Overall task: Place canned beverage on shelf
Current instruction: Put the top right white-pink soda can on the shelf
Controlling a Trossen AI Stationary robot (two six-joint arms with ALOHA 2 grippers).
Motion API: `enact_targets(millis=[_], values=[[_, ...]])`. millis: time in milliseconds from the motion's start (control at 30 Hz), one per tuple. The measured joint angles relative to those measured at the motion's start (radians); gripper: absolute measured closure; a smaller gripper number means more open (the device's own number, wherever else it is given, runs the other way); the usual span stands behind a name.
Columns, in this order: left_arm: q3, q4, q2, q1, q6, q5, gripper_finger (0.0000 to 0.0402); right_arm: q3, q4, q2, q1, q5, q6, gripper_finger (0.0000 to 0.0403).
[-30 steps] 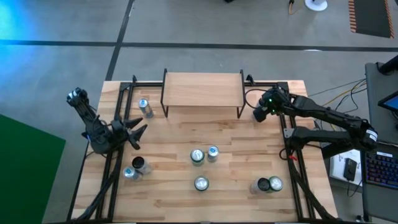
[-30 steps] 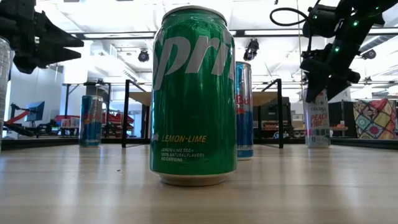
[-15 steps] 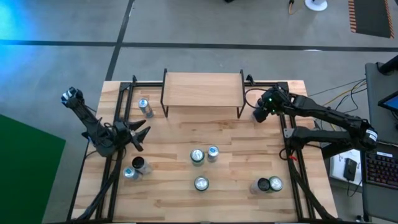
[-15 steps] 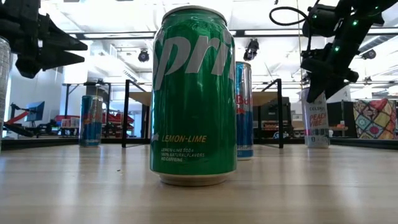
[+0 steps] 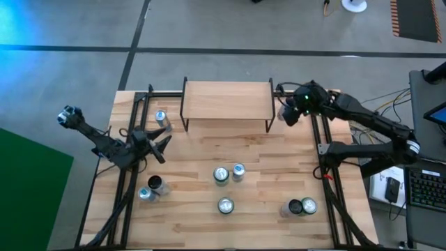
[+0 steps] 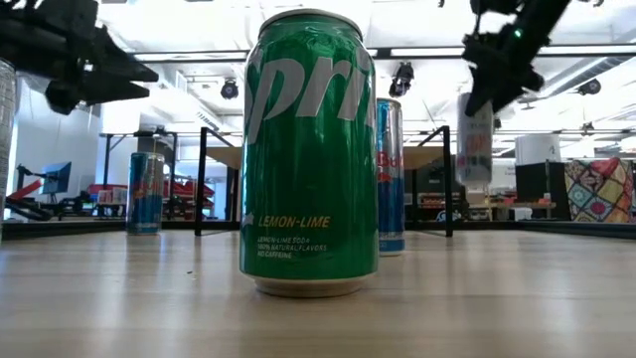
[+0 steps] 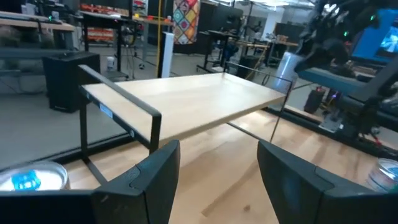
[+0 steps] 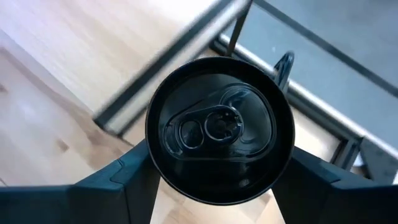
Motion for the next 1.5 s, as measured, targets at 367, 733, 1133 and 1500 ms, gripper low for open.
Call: enact_targets(millis=[367, 733, 1133, 1500], values=[[0.112, 0.000, 0.000, 0.153, 0.233, 0.105, 0.0200, 0.394, -0.129, 0.254, -0.026, 0.073, -0.088, 0.0159], [0.134, 0.011, 0.000, 0.209, 0.275, 0.154, 0.0200, 0.714, -0.196, 0.473, -0.154, 0.078, -0.150, 0.0158], [0.153, 0.016, 0.008, 0.250, 0.293, 0.173, 0.0200, 0.902, -0.252, 0.652, -0.167, -0.065, -0.173, 0.0158], [0.114, 0.016, 0.039, 0.250, 0.249, 0.040, 0.0200, 0.893, -0.219, 0.690, -0.167, -0.148, -0.187, 0.0158]])
